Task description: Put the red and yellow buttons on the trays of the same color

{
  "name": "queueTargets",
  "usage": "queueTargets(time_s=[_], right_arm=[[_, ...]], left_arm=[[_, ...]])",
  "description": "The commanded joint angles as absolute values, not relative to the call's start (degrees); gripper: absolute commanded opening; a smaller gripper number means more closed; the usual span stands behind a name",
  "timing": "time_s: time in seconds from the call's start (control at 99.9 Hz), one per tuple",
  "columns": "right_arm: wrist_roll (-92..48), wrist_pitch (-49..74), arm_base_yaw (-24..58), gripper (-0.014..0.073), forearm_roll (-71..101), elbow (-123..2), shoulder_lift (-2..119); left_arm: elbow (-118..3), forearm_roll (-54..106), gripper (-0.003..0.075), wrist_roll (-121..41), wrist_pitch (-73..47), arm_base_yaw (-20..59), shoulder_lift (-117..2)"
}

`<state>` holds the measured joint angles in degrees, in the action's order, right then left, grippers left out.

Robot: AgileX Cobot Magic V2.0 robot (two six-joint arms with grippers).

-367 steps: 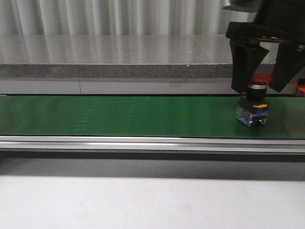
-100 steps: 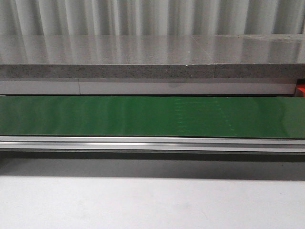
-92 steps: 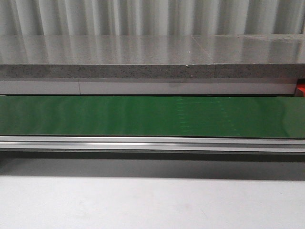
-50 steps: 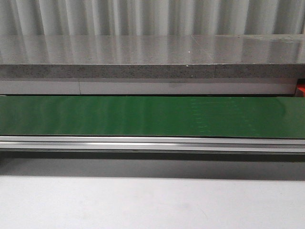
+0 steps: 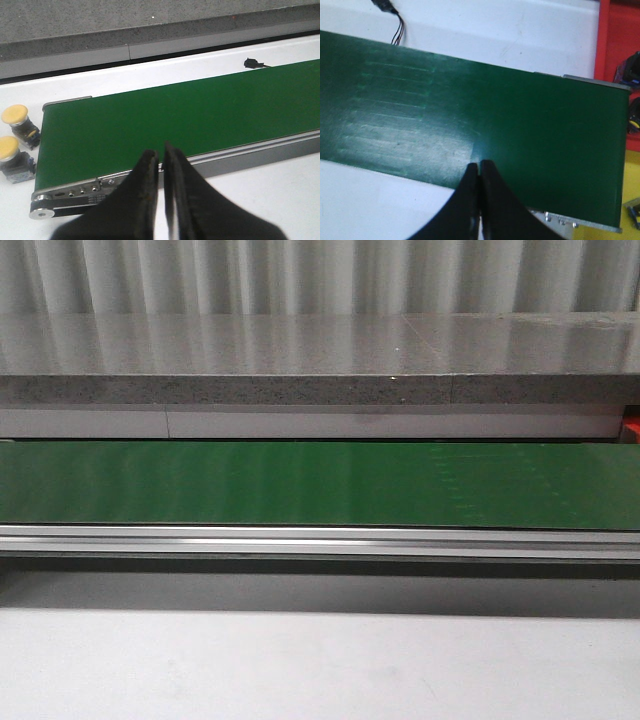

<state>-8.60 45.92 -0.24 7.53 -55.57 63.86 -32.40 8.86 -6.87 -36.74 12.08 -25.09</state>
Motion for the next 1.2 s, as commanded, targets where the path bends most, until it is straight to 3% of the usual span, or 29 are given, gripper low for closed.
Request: queueTargets(time_s=[0.0,0.66,0.901,1.191], right_arm=[[-9.0,41.2,0.6,-0.0066,7.2,-53.1,58.2],[-9.0,35.4,1.4,-0.0066,7.1,-27.3,19.2],[-9.0,35.6,1.4,-0.0066,7.1,-26.6,17.0],[-9.0,35.1,1.4,-0.0066,7.1,-26.6,17.0]], left_arm=[[-33.8,9.7,-0.0006,-7.0,-33.1,12.6,-25.3],[-33.8,9.9,-0.0006,-7.0,-31.5,12.6,-25.3],[-35.0,8.2,-0.0006,-5.7,-30.9,11.9,-28.8],[-44.2,5.6,-0.0001,-0.8,-30.7,4.0,-46.0]])
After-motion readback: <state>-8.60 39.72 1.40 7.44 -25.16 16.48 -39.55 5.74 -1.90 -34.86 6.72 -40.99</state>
